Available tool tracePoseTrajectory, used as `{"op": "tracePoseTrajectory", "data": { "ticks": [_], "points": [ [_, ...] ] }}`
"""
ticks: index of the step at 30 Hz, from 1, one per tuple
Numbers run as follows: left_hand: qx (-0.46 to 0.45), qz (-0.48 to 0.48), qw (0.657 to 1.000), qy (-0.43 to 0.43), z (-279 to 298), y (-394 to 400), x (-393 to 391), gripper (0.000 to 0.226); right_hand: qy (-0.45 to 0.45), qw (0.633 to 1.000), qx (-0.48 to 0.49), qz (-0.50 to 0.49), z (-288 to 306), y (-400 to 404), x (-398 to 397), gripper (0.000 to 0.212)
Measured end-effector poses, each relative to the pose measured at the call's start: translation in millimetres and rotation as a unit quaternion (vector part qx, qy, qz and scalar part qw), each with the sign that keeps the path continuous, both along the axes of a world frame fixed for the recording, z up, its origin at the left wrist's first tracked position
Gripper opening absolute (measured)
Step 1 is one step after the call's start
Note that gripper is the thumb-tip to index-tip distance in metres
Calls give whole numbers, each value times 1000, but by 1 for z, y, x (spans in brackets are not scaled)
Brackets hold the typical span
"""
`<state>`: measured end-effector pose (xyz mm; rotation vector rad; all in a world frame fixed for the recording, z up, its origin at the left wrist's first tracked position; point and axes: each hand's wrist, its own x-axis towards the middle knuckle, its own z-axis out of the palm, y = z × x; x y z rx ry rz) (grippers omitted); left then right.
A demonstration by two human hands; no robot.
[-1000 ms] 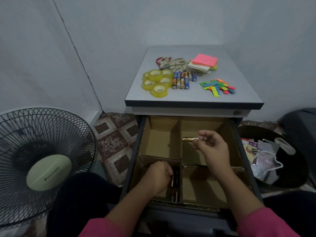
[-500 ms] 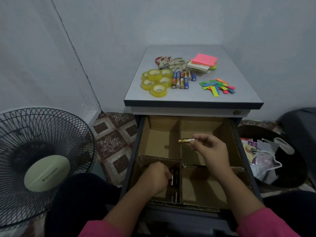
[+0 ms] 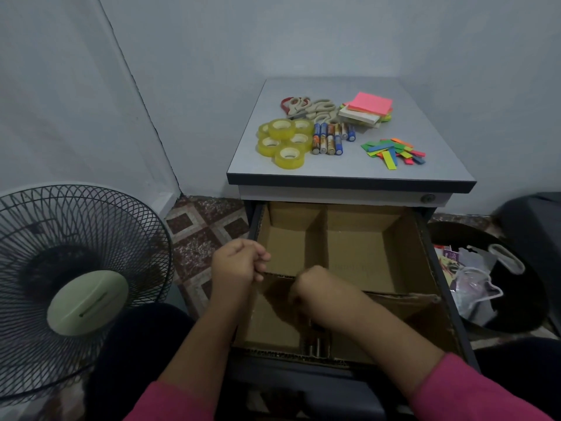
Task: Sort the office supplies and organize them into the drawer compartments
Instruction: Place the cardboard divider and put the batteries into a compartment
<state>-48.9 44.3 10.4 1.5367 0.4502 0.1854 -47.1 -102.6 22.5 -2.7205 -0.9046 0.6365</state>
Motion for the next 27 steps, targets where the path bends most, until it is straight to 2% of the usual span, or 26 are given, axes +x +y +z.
{"op": "tracePoseTrajectory", "data": {
  "ticks": [6,11,27],
  "points": [
    [-10,-8,1000,-8,-1,-2,-2,28,-106,985,-109,82,-11,22,-15,23],
    [-24,-11,1000,13,0,-5,-1,27,-85,981,-143,99,-28,26,-23,23],
    [-21,-10,1000,18,0,-4,-3,27,-62,983,-168,32,-26,28,-21,29]
  ]
}}
